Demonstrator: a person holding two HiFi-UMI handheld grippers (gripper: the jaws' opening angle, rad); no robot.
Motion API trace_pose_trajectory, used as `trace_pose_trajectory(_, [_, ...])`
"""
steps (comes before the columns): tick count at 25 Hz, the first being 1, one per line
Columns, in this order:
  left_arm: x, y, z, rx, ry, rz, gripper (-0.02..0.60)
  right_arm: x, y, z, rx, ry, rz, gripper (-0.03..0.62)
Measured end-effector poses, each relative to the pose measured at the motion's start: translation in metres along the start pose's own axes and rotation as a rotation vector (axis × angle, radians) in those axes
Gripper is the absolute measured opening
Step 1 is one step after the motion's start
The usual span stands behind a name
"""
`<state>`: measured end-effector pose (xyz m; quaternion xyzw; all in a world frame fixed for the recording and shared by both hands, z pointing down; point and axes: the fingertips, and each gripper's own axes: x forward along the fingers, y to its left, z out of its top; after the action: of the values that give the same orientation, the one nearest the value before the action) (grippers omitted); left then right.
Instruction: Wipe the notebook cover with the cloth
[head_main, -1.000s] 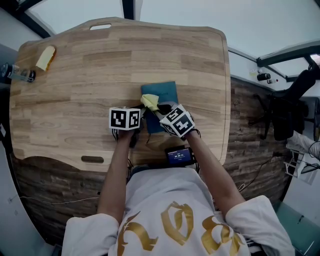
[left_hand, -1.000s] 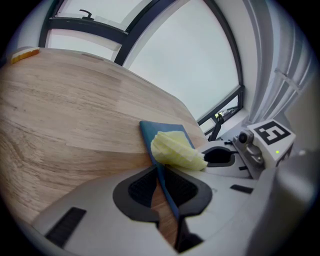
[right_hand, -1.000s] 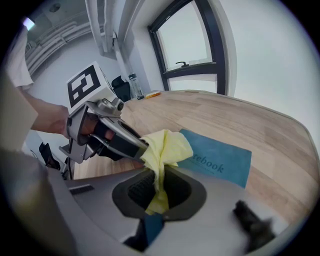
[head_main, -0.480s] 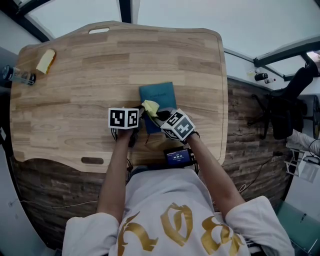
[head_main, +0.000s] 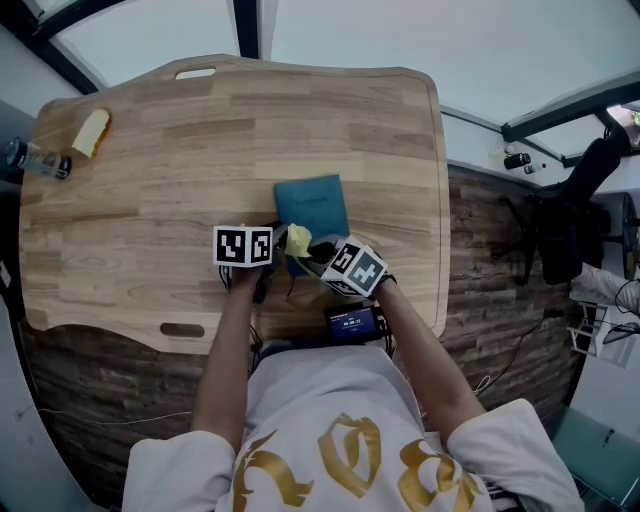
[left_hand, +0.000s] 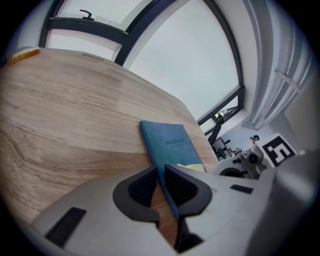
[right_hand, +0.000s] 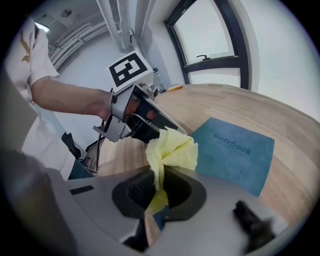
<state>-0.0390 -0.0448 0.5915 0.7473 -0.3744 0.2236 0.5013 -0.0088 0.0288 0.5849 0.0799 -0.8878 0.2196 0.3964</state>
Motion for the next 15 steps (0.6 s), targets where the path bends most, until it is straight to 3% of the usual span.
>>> trace_pose_trajectory(15, [-0.001, 0.001, 0.0, 0.001, 0.0, 0.0, 0.058, -0.021, -0.015, -0.022, 0.037, -0.001, -0.054, 0.038])
